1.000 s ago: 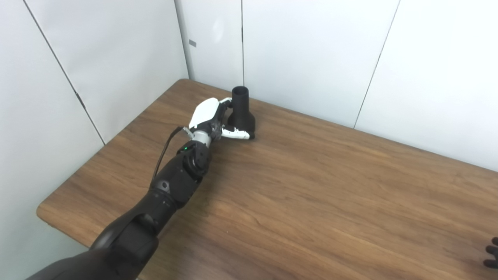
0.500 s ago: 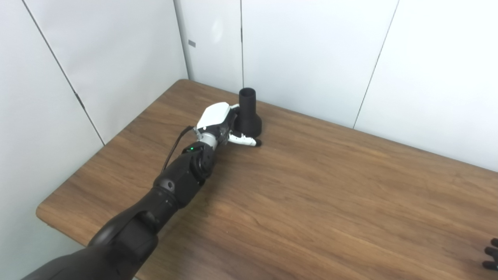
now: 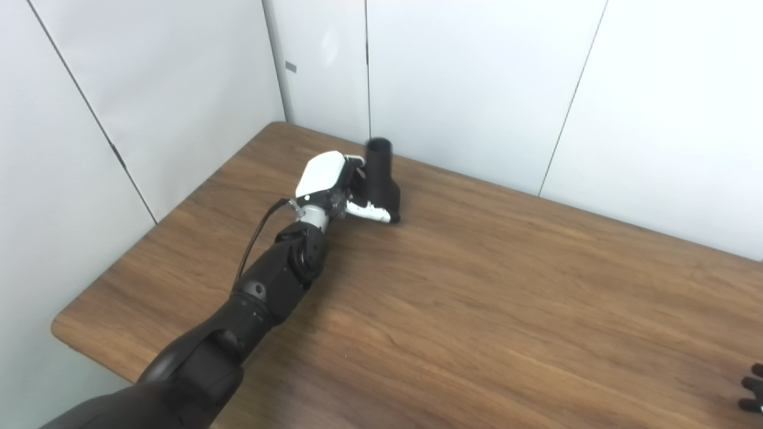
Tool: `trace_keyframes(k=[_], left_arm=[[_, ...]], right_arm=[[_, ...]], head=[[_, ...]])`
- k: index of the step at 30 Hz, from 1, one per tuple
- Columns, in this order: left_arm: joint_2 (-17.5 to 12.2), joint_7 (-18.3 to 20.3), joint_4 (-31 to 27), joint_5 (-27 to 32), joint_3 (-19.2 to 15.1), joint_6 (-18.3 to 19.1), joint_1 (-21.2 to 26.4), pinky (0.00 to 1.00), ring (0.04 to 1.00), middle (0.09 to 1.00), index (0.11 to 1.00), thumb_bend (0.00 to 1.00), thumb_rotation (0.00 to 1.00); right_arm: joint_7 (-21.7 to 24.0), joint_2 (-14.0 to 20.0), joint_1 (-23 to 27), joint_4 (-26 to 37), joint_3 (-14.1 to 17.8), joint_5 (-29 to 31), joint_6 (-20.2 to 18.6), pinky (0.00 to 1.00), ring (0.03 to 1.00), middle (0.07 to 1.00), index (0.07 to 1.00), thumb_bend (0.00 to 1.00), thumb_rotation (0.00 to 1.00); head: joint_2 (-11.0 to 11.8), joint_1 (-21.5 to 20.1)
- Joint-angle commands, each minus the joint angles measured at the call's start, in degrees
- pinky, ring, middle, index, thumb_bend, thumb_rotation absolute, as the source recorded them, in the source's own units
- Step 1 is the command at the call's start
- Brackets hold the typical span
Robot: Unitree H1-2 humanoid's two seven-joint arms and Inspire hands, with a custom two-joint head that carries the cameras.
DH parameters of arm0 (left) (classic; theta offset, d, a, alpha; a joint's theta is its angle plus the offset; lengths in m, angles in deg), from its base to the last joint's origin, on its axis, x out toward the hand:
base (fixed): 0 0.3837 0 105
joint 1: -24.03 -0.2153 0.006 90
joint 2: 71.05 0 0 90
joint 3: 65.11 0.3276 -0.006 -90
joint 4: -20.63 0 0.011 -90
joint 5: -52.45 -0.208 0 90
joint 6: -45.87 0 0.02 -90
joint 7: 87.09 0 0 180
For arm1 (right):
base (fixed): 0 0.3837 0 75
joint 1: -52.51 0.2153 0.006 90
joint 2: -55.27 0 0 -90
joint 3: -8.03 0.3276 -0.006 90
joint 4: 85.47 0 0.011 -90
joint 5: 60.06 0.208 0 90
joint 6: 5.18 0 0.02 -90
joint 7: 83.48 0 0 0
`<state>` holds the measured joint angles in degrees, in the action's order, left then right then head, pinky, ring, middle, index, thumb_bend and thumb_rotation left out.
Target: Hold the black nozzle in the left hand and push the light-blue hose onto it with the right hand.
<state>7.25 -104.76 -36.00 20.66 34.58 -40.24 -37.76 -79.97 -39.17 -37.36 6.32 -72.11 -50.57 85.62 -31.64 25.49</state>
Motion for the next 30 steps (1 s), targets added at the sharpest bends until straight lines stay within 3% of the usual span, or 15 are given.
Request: trace_keyframes(k=[1, 7, 18, 27, 30], left_arm=[[1.2, 0.5, 2.1, -0.4, 1.1, -0.3, -1.2, 0.4, 0.442, 0.474, 0.493, 0.53, 0.0], [0.9, -1.3, 2.1, -1.5, 1.9, -2.8, -1.6, 0.3, 0.356, 0.431, 0.508, 0.52, 0.0], [-0.3, -0.5, 1.0, -4.2, 4.2, -4.5, -2.6, 0.28, 0.336, 0.431, 0.512, 0.52, 0.0], [-0.7, -0.4, 0.4, -5.5, 5.6, -6.4, -3.2, 0.17, 0.22, 0.427, 0.522, 0.52, 0.0], [-1.0, 1.0, -1.4, -5.4, 6.3, -7.2, -3.8, 0.17, 0.218, 0.439, 0.52, 0.52, 0.0]], right_arm=[[0.1, 0.8, 0.6, 2.0, 0.4, -0.2, 1.0, 0.49, 0.625, 0.649, 0.603, 0.49, 0.33], [0.2, 0.7, 0.7, 1.8, 0.6, 0.2, 0.6, 0.51, 0.632, 0.655, 0.611, 0.48, 0.33], [0.2, 0.2, 0.7, 1.9, 0.5, 0.6, 0.7, 0.51, 0.639, 0.662, 0.616, 0.44, 0.28], [-0.2, -0.4, 1.1, 1.4, 0.1, -0.1, 0.9, 0.5, 0.63, 0.654, 0.61, 0.46, 0.31], [-0.9, -1.0, 1.2, 2.0, -0.1, -0.6, 0.4, 0.52, 0.637, 0.658, 0.616, 0.43, 0.25]], head=[[0.0, 0.0], [-0.1, 0.1], [-0.1, -0.9], [0.2, -3.0], [0.3, -3.6]])
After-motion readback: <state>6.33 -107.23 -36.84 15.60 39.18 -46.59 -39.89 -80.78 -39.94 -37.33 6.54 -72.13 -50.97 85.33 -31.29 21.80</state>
